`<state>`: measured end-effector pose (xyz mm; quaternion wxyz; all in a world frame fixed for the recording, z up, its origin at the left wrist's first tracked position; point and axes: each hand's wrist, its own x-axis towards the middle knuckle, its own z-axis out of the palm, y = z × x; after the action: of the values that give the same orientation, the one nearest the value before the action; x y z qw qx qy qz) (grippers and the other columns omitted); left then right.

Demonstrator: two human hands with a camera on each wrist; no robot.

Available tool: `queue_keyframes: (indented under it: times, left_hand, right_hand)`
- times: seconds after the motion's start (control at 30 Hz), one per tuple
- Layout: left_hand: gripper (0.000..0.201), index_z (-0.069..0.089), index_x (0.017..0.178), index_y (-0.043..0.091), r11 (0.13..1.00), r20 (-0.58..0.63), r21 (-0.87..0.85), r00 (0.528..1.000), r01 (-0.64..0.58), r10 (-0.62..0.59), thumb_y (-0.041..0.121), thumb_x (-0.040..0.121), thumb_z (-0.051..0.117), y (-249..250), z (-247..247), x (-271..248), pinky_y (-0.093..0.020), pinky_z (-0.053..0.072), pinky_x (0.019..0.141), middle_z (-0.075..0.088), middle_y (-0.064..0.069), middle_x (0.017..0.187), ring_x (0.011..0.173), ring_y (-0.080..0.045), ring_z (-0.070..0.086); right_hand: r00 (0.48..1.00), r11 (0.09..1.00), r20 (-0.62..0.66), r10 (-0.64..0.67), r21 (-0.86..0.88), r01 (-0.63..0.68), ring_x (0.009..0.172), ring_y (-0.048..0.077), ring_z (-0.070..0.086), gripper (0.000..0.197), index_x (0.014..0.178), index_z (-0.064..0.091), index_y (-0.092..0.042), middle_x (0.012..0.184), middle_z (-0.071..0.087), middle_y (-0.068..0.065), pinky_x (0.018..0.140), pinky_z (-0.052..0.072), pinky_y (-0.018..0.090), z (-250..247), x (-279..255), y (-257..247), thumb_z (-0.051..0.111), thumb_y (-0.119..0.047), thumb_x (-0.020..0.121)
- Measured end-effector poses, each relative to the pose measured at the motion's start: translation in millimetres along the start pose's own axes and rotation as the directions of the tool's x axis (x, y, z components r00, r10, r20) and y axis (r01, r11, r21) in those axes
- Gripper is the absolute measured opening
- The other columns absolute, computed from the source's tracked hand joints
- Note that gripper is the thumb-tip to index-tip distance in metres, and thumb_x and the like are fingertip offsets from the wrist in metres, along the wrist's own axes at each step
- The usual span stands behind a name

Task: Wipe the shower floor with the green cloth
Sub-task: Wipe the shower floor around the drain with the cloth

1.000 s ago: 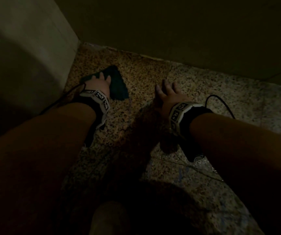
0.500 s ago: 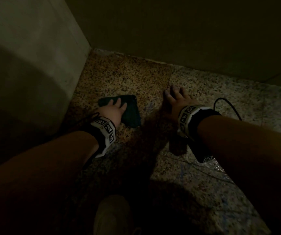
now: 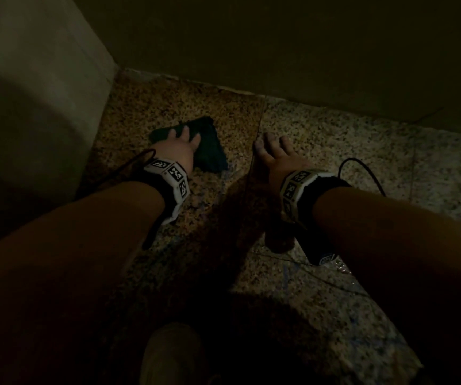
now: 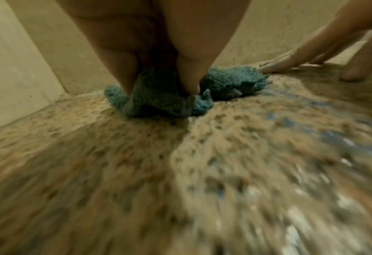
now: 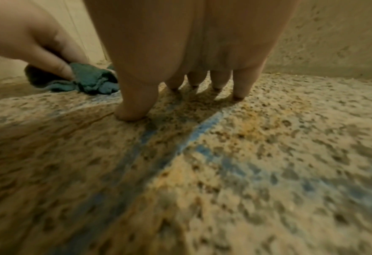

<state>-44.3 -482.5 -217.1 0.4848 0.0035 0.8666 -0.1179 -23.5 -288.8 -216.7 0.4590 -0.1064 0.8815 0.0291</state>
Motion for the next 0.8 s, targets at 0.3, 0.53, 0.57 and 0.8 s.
queue_keyframes:
  times: [0.3,0.53,0.57,0.8]
  left_hand:
    - [0.088,-0.011,0.150,0.024,0.987,-0.013,0.092,0.991,-0.135,0.137,-0.013,0.089,0.040,19.3,41.6,-38.8,-0.043,0.033,0.106,-0.021,-0.002,0.156,0.145,-0.027,-0.008]
    - [0.094,-0.013,0.149,0.027,0.982,-0.025,0.107,0.987,-0.153,0.156,-0.012,0.088,0.046,18.7,36.7,-34.4,-0.044,0.028,0.110,-0.022,-0.002,0.156,0.145,-0.026,-0.008]
    - [0.094,-0.014,0.149,0.027,0.984,-0.033,0.104,0.988,-0.147,0.151,-0.010,0.088,0.048,20.2,32.6,-32.4,-0.044,0.029,0.109,-0.022,-0.001,0.155,0.145,-0.026,-0.008]
    - [0.079,-0.013,0.150,0.025,0.993,-0.051,0.061,0.993,-0.103,0.106,0.002,0.098,0.042,42.2,-5.4,-16.8,-0.052,0.021,0.110,-0.021,-0.003,0.156,0.145,-0.029,-0.009]
  right_hand:
    - [0.997,0.999,-0.061,0.037,0.029,-0.035,0.144,0.028,-0.020,0.099,0.149,-0.017,-0.030,0.154,-0.028,-0.001,0.117,0.001,0.046,10.1,-6.1,17.7,0.055,-0.058,0.087]
    - [0.998,0.998,-0.034,0.055,0.017,-0.054,0.143,0.030,-0.021,0.099,0.148,-0.019,-0.031,0.153,-0.031,-0.001,0.118,0.001,0.048,21.5,-10.5,37.0,0.060,-0.047,0.089]
    - [0.998,0.998,-0.023,0.055,0.018,-0.055,0.143,0.030,-0.021,0.100,0.148,-0.020,-0.031,0.153,-0.032,-0.001,0.117,0.001,0.049,19.7,-10.6,36.3,0.061,-0.044,0.090]
    - [0.999,1.000,-0.031,0.014,0.027,-0.013,0.142,0.028,-0.023,0.102,0.146,-0.023,-0.034,0.152,-0.034,-0.004,0.116,0.002,0.048,22.8,-9.1,42.3,0.063,-0.036,0.090]
